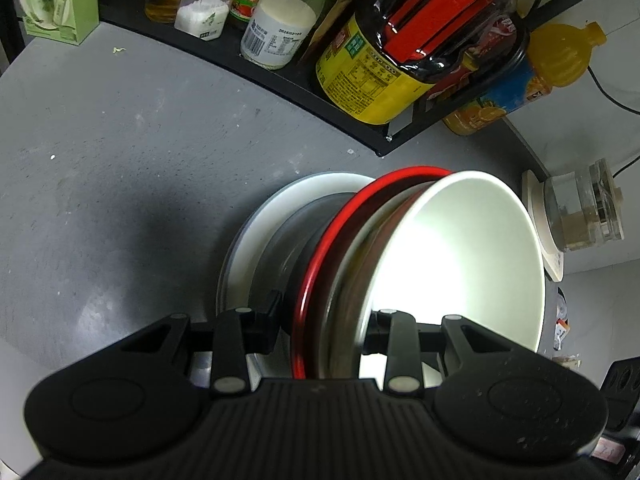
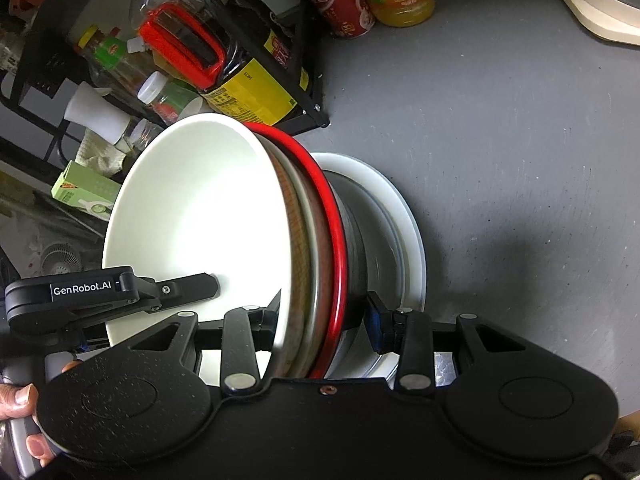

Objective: Organize plates and bowls
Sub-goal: 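Lift the red bowl stack and carry it over the plate stack, then lower the bowls onto the plates and open the right gripper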

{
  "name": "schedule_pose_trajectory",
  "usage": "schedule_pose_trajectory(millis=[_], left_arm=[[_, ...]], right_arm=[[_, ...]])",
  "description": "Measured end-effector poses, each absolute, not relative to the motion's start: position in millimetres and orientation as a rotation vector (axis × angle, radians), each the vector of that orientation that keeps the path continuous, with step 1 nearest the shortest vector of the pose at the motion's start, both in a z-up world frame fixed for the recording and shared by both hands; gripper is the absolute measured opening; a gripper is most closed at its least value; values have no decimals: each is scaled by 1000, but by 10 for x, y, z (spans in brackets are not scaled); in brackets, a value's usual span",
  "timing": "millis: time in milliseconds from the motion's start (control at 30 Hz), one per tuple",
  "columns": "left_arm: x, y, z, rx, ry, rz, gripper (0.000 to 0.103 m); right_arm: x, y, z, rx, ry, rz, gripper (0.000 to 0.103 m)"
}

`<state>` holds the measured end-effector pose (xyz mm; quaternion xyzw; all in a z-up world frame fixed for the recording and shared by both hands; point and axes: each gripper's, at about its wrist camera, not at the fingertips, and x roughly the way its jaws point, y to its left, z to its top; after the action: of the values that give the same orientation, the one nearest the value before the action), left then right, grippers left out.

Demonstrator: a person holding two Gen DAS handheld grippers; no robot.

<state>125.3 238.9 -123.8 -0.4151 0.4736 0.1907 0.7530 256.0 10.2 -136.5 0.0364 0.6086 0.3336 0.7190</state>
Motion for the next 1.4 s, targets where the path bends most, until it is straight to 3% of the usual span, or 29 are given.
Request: schedule_pose_trajectory(millis=[533, 833, 1067, 1400], left_arm=[[1360, 2545, -1330, -829, 1078, 248, 34], [1426, 2548, -1223, -699, 1086, 209, 38], [1501, 2471, -1001, -557, 1049, 212, 59], [1398, 2202, -687, -439, 976, 186, 77]], right_arm=[[2494, 125, -1495, 172, 1340, 589, 42], [2447, -8, -1347, 206, 1247, 551, 45], [2381, -230, -1105, 203, 1147, 523, 71], [2119, -623, -741, 164, 966, 454, 100]])
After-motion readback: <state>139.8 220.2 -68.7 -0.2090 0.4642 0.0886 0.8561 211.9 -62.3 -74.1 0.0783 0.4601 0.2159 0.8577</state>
